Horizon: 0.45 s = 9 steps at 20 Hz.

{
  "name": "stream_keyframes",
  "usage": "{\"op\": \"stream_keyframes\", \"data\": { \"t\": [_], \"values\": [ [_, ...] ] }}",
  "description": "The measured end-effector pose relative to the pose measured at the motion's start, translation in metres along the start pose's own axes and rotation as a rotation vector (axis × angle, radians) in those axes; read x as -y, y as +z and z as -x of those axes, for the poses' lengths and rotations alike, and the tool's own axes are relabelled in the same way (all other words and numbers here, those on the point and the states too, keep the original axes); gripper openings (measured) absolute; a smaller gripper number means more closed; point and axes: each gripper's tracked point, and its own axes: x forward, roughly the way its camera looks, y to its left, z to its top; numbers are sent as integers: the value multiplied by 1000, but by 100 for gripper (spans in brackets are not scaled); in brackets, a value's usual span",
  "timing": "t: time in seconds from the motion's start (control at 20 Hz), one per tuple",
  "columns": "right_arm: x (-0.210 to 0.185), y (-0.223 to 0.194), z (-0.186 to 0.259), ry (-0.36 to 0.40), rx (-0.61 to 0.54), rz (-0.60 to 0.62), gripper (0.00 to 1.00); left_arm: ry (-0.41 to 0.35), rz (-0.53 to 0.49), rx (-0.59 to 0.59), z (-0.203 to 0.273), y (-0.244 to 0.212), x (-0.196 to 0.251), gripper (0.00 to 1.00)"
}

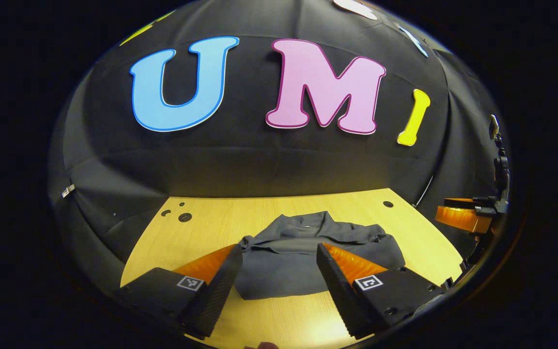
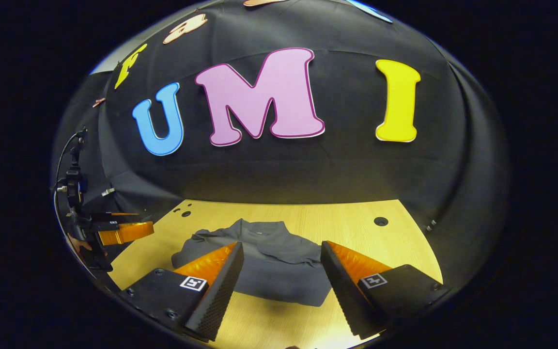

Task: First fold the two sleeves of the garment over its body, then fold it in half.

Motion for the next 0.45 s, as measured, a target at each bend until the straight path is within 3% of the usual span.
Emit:
{"op": "stream_keyframes", "data": {
  "t": [0.2,0.45],
  "values": [
    [-7,-10,15,-11,-12,47,98,-25,13,11,20,-5,9,97],
    [-26,-27,28,9,-46,18,99,-16,38,-13,44,-28,8,97]
  ]
}}
